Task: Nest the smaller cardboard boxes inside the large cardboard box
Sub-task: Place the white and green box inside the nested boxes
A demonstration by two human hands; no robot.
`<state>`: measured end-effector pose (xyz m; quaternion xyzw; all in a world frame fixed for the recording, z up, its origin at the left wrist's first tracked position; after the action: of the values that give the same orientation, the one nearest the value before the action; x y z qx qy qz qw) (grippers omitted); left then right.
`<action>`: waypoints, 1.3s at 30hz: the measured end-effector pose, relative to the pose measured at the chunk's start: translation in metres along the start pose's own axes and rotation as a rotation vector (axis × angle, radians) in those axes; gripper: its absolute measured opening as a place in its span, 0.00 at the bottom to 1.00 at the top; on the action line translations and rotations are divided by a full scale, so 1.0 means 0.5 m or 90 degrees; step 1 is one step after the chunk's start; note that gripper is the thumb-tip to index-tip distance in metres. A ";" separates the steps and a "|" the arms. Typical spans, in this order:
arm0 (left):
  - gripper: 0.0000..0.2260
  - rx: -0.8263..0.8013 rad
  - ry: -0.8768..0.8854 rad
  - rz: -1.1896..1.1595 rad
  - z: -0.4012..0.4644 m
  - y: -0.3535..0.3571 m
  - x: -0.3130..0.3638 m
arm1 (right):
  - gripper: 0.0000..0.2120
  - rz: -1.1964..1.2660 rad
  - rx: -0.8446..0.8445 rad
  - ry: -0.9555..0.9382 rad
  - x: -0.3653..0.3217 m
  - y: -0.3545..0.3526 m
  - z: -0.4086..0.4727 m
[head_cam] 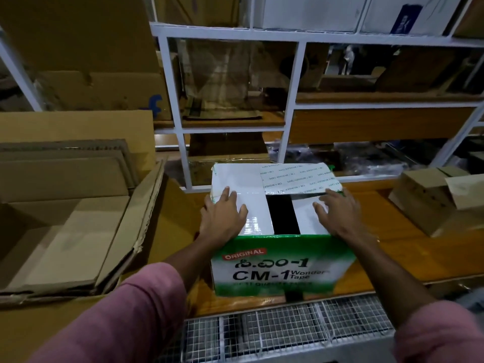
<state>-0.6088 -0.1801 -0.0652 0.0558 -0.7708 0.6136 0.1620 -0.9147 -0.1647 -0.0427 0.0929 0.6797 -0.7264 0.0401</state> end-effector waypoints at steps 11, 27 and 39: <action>0.27 0.036 0.098 0.149 -0.049 -0.243 -0.082 | 0.17 0.116 0.151 -0.309 -0.544 -0.107 -0.014; 0.25 -0.420 -0.235 0.038 -0.141 -0.147 -0.909 | 0.23 -0.073 -0.456 -0.455 -1.225 0.267 -0.062; 0.16 -0.219 -0.139 -0.542 -0.120 -0.225 -0.840 | 0.16 0.131 -0.054 -0.444 -1.292 0.126 -0.028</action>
<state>-0.1703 -0.1966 -0.0826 0.4035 -0.7822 0.3468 0.3241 -0.2692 -0.1994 0.0172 -0.0939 0.6420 -0.6776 0.3461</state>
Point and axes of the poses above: each hand's wrist, its own z-axis towards the middle knuckle, its own y-axis out of the palm, x = y × z, the point moved 10 cm from there along z, towards the middle knuckle, and after that the axes turned 12 degrees about -x, right-handed, at the moved point
